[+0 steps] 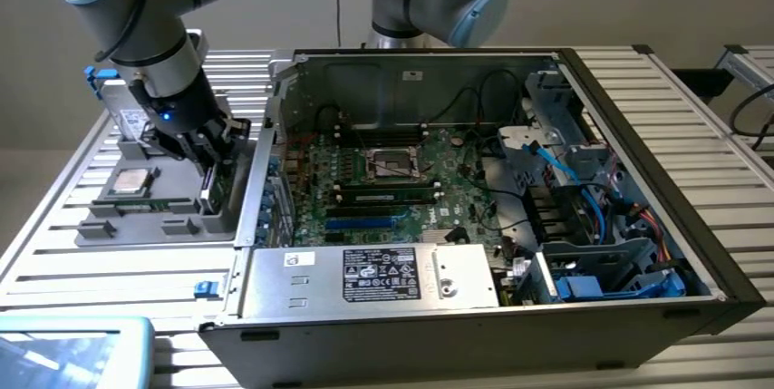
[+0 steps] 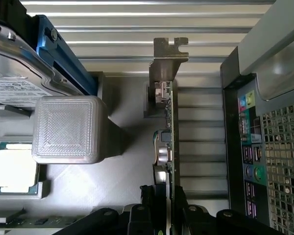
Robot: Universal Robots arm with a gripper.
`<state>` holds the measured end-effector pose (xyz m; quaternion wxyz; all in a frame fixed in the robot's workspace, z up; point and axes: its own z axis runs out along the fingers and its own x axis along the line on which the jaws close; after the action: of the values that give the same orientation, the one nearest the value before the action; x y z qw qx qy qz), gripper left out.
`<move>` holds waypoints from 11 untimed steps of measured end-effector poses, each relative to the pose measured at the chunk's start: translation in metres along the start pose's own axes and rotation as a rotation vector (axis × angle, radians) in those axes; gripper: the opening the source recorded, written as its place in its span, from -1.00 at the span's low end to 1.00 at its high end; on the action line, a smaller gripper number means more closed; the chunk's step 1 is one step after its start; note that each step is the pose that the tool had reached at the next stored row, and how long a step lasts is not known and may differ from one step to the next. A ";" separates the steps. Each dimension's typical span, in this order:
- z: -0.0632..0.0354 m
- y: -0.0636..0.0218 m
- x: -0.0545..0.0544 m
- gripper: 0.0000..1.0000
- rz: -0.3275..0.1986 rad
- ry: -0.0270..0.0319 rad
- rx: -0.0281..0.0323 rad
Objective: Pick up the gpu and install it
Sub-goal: 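Pick up the gpu and move the gpu toward the slot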
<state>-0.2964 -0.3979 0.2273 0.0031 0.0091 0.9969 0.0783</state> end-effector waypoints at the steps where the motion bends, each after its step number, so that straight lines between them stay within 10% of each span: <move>1: -0.0007 0.0001 0.000 -0.44 0.000 0.0012 0.0006; 11: -0.0445 0.0071 0.000 -0.44 -0.004 0.0030 0.0007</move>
<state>-0.2966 -0.3979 0.2724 0.0018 0.0070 0.9969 0.0779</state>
